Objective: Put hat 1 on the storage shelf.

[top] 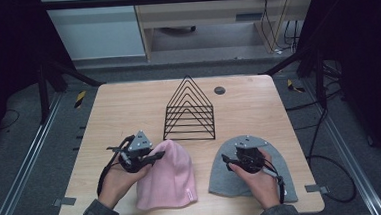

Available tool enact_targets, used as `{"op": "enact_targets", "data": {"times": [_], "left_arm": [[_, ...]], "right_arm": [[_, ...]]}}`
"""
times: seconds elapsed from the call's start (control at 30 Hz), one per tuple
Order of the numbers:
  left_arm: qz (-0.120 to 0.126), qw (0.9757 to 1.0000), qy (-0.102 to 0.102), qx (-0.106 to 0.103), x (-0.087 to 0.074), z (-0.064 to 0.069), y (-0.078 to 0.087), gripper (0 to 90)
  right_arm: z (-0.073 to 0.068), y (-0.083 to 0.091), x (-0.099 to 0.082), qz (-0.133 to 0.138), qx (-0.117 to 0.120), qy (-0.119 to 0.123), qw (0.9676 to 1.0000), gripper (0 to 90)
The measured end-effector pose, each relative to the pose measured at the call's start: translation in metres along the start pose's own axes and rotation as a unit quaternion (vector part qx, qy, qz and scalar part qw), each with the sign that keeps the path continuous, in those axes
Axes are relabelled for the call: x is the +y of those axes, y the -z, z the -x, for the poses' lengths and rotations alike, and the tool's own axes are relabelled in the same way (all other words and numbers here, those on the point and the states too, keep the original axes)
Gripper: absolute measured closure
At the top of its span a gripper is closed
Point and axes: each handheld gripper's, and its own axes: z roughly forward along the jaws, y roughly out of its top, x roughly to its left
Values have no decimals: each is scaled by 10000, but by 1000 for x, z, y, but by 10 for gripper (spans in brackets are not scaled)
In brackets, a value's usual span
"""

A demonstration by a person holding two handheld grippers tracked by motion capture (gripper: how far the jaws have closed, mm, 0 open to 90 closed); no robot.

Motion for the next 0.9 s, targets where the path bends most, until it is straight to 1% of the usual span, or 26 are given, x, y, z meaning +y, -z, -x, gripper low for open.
{"op": "enact_targets", "data": {"times": [0.13, 0.27, 0.33, 0.43, 0.5, 0.6, 0.7, 0.73, 0.8, 0.83, 0.9], "left_arm": [[113, 9999, -66, 67, 8, -1, 6, 803], [113, 9997, -158, 144, 17, -1, 11, 804], [136, 9997, -171, 121, 22, -2, 15, 805], [146, 9994, -247, 193, 30, -3, 20, 805], [179, 9993, -254, 199, 35, -5, 24, 805], [198, 9992, -258, 215, 41, -6, 29, 805], [213, 9991, -278, 252, 46, -9, 35, 806], [212, 9990, -292, 270, 48, -10, 37, 805], [231, 9988, -300, 312, 50, -12, 43, 806], [222, 9987, -311, 343, 51, -13, 45, 806], [230, 9984, -323, 394, 53, -16, 50, 805]], "right_arm": [[-2, 2, 1, 59, 12, 34, 10000, 363], [-5, 3, 3, 125, 45, 86, 9999, 363], [-7, 5, 4, 177, 66, 119, 9998, 363], [-9, 6, 4, 226, 78, 159, 9996, 362], [-9, 6, 4, 230, 90, 195, 9995, 361], [-10, 8, 4, 246, 116, 173, 9995, 359], [-13, 10, 6, 260, 132, 210, 9994, 356], [-15, 10, 7, 267, 158, 172, 9994, 355], [-19, 11, 10, 261, 194, 267, 9991, 351], [-22, 11, 12, 260, 201, 275, 9991, 352], [-27, 10, 17, 238, 263, 419, 9985, 352]]}}
